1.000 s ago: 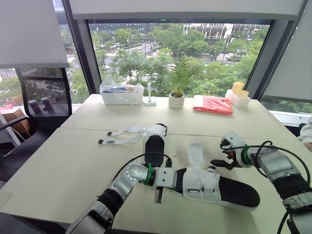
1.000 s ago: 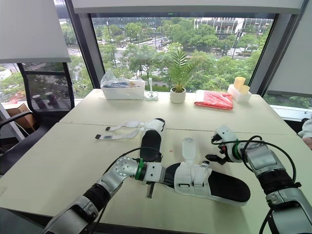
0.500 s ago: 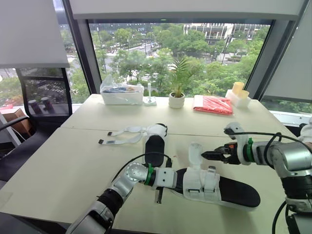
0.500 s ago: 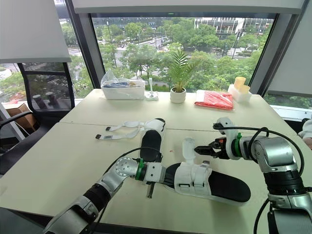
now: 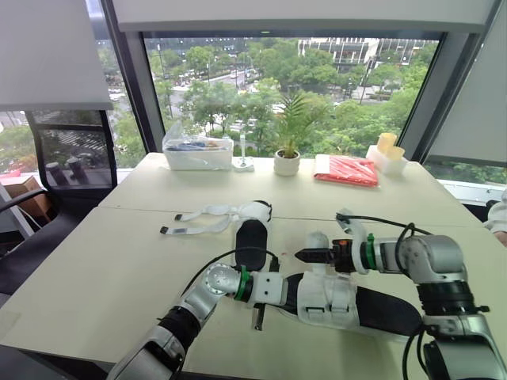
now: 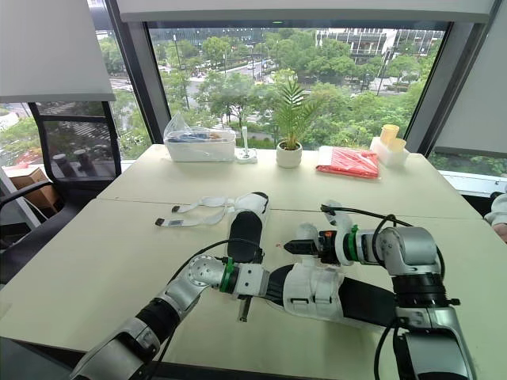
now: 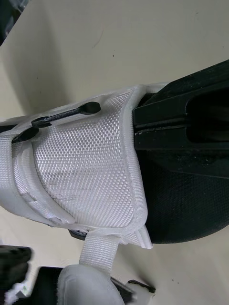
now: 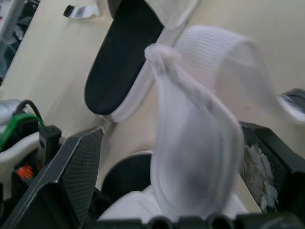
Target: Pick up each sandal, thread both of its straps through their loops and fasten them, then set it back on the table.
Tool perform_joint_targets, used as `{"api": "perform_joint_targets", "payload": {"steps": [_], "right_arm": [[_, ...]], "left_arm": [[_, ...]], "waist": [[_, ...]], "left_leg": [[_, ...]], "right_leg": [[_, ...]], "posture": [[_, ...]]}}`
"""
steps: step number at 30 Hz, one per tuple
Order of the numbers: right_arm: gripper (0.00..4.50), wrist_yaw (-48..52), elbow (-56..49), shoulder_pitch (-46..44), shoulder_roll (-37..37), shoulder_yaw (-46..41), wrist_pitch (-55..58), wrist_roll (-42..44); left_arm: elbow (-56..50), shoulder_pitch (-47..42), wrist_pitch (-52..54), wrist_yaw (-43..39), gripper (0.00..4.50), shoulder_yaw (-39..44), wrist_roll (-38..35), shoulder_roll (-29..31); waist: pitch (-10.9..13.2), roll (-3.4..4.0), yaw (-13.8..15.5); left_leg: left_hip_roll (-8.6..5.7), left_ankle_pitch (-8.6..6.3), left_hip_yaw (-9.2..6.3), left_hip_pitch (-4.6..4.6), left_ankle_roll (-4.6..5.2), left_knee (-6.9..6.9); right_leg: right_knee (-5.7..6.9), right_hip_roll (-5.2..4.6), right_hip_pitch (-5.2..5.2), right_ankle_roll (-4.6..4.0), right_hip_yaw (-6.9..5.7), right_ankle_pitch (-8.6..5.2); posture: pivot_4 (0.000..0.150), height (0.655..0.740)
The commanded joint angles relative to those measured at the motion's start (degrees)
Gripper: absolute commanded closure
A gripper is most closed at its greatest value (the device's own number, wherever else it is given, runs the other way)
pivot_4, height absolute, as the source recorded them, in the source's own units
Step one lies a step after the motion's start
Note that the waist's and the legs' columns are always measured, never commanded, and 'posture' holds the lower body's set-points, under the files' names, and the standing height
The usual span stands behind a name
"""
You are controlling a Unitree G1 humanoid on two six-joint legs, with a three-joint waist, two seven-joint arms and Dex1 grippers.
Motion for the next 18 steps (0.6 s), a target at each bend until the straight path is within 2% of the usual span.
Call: {"api": "perform_joint_targets", "payload": {"steps": [1,9,16,17,18], "right_arm": [[0.06,0.94,6.56,-5.61,0.66,-0.32,-4.35,-0.53],[0.06,1.57,20.4,-14.38,1.35,-1.65,-11.36,-1.63],[0.06,1.71,20.91,-16.5,1.3,-4.27,-10.94,0.52],[0.57,1.66,20.26,-16.54,1.31,-4.83,-10.66,0.98],[0.84,1.59,19.84,-16.53,1.32,-5.14,-10.49,1.23]], "left_arm": [[5.85,3.56,2.1,-1.05,4.5,-4.79,5.9,0.96],[5.48,3.89,2.22,-0.78,4.5,-4.54,5.64,1.12],[5.63,3.66,2.22,-0.36,4.5,-4.52,5.59,0.5],[5.67,3.63,2.21,-0.36,4.5,-4.5,5.57,0.46],[5.7,3.62,2.2,-0.36,4.5,-4.49,5.55,0.45]], "waist": [[0.01,0.01,0.02],[0.01,0.01,-0.02],[0.01,0.02,0.01],[0.01,0.02,0.03],[0.01,0.02,0.02]], "left_leg": [[-0.03,0.0,0.0,0.0,0.0,0.0],[-0.19,0.0,-0.02,-0.01,0.0,-0.04],[-0.23,0.0,-0.03,-0.01,0.0,-0.06],[-0.24,0.0,-0.03,-0.01,0.0,-0.06],[-0.25,0.0,-0.04,-0.02,0.0,-0.06]], "right_leg": [[0.0,-0.01,0.0,0.0,0.0,0.0],[0.04,-0.08,-0.07,0.01,0.0,0.0],[0.06,-0.12,-0.08,0.01,0.02,0.0],[0.05,-0.12,-0.07,0.01,0.02,0.0],[0.05,-0.14,-0.07,0.01,0.02,0.0]], "posture": [[0.15,0.7374],[0.15,0.7374],[0.15,0.7374],[0.15,0.7374],[0.15,0.7374]]}}
